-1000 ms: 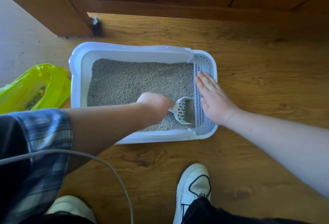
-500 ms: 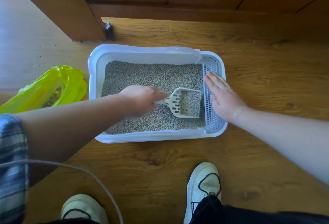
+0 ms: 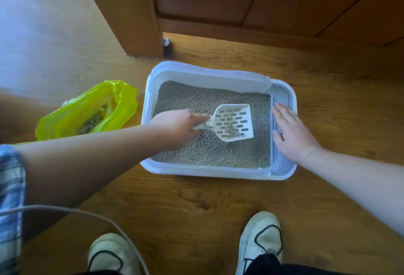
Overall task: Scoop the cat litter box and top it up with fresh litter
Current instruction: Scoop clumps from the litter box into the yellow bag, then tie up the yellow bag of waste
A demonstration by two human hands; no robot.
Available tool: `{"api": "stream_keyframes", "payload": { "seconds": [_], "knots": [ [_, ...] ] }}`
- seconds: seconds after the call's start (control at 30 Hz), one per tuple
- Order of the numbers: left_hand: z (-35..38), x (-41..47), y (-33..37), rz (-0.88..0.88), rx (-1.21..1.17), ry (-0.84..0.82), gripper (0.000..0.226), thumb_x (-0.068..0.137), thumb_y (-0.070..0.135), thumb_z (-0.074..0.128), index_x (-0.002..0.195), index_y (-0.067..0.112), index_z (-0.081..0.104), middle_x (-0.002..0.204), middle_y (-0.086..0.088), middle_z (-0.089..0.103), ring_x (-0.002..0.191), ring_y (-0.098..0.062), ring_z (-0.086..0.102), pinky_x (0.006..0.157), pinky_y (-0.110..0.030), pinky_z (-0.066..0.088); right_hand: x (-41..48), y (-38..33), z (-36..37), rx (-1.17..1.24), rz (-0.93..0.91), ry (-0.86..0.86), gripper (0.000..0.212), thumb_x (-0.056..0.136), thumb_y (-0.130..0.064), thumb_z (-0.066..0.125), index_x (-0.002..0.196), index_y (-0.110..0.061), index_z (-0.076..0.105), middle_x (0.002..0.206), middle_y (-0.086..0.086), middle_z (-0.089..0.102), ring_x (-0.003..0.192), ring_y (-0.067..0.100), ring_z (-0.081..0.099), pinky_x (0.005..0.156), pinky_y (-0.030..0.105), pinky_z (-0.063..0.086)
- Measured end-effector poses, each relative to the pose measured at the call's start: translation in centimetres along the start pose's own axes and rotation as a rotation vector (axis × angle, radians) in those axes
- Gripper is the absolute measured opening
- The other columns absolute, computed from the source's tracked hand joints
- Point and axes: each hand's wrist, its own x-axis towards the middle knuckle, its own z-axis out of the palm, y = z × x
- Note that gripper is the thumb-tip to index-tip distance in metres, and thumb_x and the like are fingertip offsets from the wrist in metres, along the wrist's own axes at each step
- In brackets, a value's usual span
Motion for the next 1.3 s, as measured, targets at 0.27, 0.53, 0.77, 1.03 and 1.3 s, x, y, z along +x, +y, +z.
{"api": "stream_keyframes", "payload": {
  "seconds": [0.27, 0.53, 0.77, 1.03, 1.3],
  "knots": [
    [-1.4, -0.7, 0.6, -0.122, -0.196, -0.021, 0.051, 0.093, 0.034, 0.055, 0.142, 0.048, 0.044, 0.105, 0.008, 0.068, 0.074, -0.011, 0.064, 0.061, -0.025, 0.048, 0.5, -1.4, -2.4, 0.107, -0.016, 0.169, 0.043, 0.086, -0.006, 0.041, 0.119, -0.018, 0.067, 0.131, 0.002, 0.06, 0.127, 0.026, 0.049, 0.112, 0.042, 0.036],
    [-2.6, -1.6, 2.2, -0.354, -0.59, -0.142, 0.026, 0.091, 0.021, 0.057, 0.116, 0.018, 0.049, 0.075, -0.004, 0.061, 0.053, -0.016, 0.054, 0.046, -0.022, 0.04, 1.1, -9.4, -3.0, 0.56, 0.122, -0.146, 0.036, 0.089, 0.0, 0.043, 0.08, -0.025, 0.067, 0.086, -0.005, 0.068, 0.083, 0.017, 0.063, 0.073, 0.035, 0.05],
    [-2.3, -3.1, 3.8, -0.345, -0.801, -0.115, 0.028, 0.093, 0.037, 0.055, 0.095, 0.009, 0.057, 0.069, -0.005, 0.059, 0.055, -0.019, 0.05, 0.051, -0.026, 0.042, 1.8, -15.2, -2.3, 1.407, 0.443, -0.592, 0.044, 0.105, -0.042, 0.042, 0.109, -0.002, 0.062, 0.093, 0.016, 0.069, 0.082, 0.026, 0.066, 0.075, 0.038, 0.054],
    [-2.4, -4.0, 4.8, -0.16, -0.808, -0.314, 0.036, 0.101, 0.029, 0.044, 0.113, -0.001, 0.059, 0.095, -0.012, 0.068, 0.073, -0.023, 0.067, 0.059, -0.032, 0.052, 1.8, -16.0, -1.0, 1.428, 0.523, -0.566, 0.034, 0.102, -0.032, 0.047, 0.119, -0.006, 0.06, 0.096, 0.021, 0.066, 0.082, 0.032, 0.062, 0.074, 0.041, 0.052],
    [-4.0, -3.2, 2.6, -0.157, -0.476, -0.172, 0.02, 0.095, 0.024, 0.051, 0.111, 0.022, 0.063, 0.092, -0.001, 0.071, 0.079, -0.016, 0.067, 0.066, -0.03, 0.055, 2.6, -12.6, -2.6, 1.125, 0.504, -0.681, 0.035, 0.104, -0.026, 0.045, 0.114, -0.001, 0.067, 0.084, 0.007, 0.053, 0.073, 0.02, 0.051, 0.065, 0.035, 0.046]
  ]
}}
